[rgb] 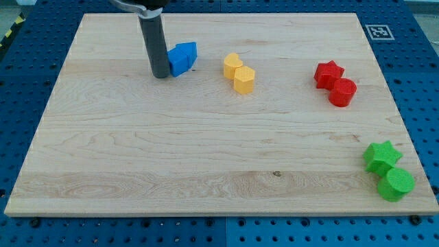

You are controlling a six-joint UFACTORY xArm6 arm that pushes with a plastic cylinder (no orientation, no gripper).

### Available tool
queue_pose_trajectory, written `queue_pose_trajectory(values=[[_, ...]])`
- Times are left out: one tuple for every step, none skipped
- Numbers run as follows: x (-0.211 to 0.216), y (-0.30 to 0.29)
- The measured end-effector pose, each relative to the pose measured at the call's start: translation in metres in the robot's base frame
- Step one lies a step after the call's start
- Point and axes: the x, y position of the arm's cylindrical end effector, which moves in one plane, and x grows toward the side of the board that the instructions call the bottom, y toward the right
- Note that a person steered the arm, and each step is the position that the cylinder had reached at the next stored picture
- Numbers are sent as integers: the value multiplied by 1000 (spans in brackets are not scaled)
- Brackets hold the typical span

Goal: Move the blue blocks to the top center of the board

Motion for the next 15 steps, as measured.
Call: queue_pose_trajectory(values=[[-9,5],[-4,33],[-1,53],[-1,53],[-4,53],[-9,53],[-15,53],[-30,53],[-54,53],[-79,53],[-104,53],[-122,53],[-125,53],[-125,52],[-114,40]])
